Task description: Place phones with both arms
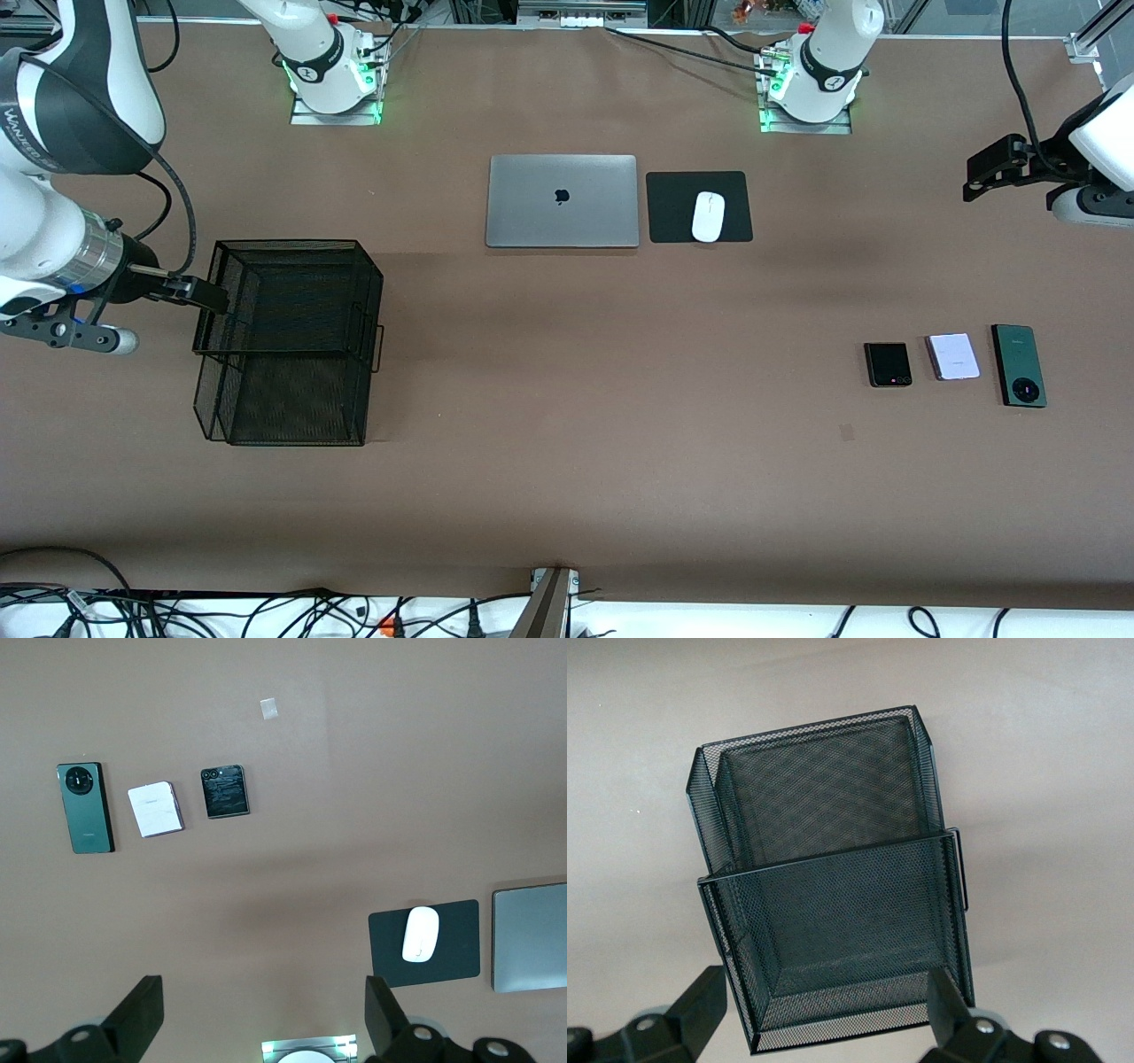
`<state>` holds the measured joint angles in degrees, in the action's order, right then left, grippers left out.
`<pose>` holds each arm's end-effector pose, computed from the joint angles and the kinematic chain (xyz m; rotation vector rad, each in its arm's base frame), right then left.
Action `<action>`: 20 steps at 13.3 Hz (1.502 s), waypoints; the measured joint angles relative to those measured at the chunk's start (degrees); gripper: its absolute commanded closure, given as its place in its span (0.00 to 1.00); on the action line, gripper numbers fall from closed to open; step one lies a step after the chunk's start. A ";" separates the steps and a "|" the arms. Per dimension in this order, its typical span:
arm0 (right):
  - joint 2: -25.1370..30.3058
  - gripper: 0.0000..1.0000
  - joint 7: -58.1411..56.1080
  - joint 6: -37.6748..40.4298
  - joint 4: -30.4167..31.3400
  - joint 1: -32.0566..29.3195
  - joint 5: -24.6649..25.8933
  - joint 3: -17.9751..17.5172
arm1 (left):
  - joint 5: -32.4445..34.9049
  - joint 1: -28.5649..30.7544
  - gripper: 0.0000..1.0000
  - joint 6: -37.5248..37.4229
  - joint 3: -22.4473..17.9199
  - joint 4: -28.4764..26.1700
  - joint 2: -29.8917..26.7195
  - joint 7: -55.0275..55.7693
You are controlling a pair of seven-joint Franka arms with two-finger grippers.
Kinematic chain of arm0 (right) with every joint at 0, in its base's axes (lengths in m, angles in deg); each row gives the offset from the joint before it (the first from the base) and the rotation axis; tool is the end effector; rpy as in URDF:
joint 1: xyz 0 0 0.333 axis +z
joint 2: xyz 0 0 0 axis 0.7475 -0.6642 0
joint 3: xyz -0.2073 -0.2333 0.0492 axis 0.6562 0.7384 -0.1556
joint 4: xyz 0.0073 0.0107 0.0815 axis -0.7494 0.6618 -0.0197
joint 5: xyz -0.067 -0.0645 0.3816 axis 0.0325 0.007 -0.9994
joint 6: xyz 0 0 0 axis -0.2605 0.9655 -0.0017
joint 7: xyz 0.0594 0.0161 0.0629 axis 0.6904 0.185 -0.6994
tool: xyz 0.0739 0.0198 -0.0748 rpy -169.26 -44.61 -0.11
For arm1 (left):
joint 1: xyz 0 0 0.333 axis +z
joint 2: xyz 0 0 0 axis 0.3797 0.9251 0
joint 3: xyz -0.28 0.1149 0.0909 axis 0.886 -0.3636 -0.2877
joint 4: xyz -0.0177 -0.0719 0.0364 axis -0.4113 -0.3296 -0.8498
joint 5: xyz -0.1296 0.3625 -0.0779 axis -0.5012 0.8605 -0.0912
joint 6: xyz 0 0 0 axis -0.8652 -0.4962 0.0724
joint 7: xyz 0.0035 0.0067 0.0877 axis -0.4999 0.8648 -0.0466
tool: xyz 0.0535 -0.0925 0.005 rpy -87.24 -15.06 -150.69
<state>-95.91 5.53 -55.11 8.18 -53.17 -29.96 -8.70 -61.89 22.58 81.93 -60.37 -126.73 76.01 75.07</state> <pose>0.6328 0.0391 0.5038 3.0990 -0.2961 -0.0889 0.5495 -0.0160 0.6342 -3.1209 0.1584 0.1927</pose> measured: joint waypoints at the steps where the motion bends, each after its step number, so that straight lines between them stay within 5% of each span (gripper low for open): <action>1: 0.00 0.00 0.13 -0.06 0.00 0.00 0.00 -0.02 | 0.00 0.00 0.00 -0.05 0.00 0.00 0.00 0.00; 10: 0.05 0.00 0.59 -0.56 0.00 0.00 -0.01 -0.15 | 0.02 0.90 0.00 -0.03 -0.29 -1.79 0.46 0.00; 20: 0.05 0.00 0.64 -0.55 0.01 0.00 -0.01 -0.15 | 5.02 5.65 0.00 23.16 -0.39 -14.75 12.71 -9.10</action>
<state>-95.86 6.17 -55.66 8.19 -53.18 -29.97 -8.84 -56.87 28.23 105.09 -60.76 -141.48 88.72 65.97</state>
